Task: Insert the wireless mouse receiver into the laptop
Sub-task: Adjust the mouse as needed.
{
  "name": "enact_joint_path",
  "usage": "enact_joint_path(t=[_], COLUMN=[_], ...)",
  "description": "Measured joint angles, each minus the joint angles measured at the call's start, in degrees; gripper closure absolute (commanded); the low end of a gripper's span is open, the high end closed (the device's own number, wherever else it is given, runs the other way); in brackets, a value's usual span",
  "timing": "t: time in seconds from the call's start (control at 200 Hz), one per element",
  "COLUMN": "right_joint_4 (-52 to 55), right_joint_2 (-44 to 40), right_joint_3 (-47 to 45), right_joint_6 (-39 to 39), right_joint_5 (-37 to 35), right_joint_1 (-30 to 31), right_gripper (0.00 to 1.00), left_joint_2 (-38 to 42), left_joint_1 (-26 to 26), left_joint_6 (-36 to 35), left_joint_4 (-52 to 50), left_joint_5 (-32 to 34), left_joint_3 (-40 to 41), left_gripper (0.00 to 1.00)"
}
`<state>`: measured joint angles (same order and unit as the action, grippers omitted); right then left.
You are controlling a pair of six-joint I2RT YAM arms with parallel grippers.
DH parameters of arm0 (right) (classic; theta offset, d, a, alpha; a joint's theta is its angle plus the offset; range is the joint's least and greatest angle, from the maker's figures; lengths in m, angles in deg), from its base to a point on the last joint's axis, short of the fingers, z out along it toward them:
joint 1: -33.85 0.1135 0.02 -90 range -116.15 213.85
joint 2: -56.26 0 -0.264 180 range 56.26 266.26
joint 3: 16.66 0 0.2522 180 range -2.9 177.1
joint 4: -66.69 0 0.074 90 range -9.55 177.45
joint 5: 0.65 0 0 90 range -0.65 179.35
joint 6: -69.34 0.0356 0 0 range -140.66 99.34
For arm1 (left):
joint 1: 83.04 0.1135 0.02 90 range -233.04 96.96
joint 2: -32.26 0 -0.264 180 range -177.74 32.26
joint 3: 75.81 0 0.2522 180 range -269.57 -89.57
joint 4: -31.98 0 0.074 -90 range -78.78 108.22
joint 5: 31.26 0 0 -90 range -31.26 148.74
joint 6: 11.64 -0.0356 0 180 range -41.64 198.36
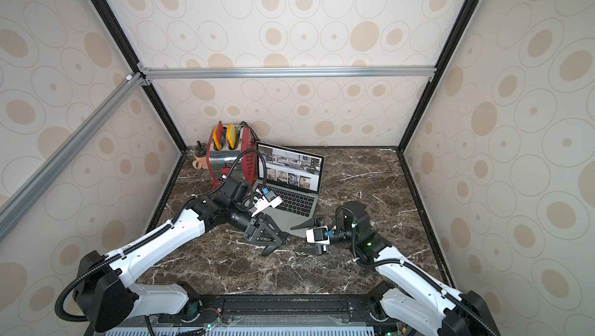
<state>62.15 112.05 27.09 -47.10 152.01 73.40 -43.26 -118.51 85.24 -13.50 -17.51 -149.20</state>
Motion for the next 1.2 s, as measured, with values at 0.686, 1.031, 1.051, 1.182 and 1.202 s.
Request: enact_joint_path(t=[0.686, 1.031, 1.051, 1.182, 1.202], right_joint_4=[6.8, 10.4, 10.5, 10.7, 10.8], right_joint_2=[12.3, 14.3, 14.5, 15.4, 15.5], right_joint_3=[12.3, 14.5, 14.7, 15.6, 15.7], right_joint_6=[-8.3, -11.8, -11.9, -12.1, -12.0], right_joint_5=[7.2, 8.7, 8.7, 9.1, 9.1], right_joint_1=[6.4, 6.5, 6.5, 6.8, 6.8], right_gripper=[0.42, 0.52, 0.53, 0.62, 0.65], left_joint_2=[-3.7, -4.9, -4.9, -4.9, -4.9], left_joint_1=[0.3, 0.3, 0.3, 0.3, 0.3], left_joint_6=[-9.6, -13.9, -13.9, -14.3, -14.3], left_joint_4=[-10.4, -16.0, -16.1, -16.7, -16.9], left_joint_5=[-3.3, -3.6, -3.6, -3.8, -3.8], left_joint_3=[-4.9, -6.4, -6.4, -6.4, -6.4], left_gripper=[1.0, 1.0, 1.0, 1.0, 1.0])
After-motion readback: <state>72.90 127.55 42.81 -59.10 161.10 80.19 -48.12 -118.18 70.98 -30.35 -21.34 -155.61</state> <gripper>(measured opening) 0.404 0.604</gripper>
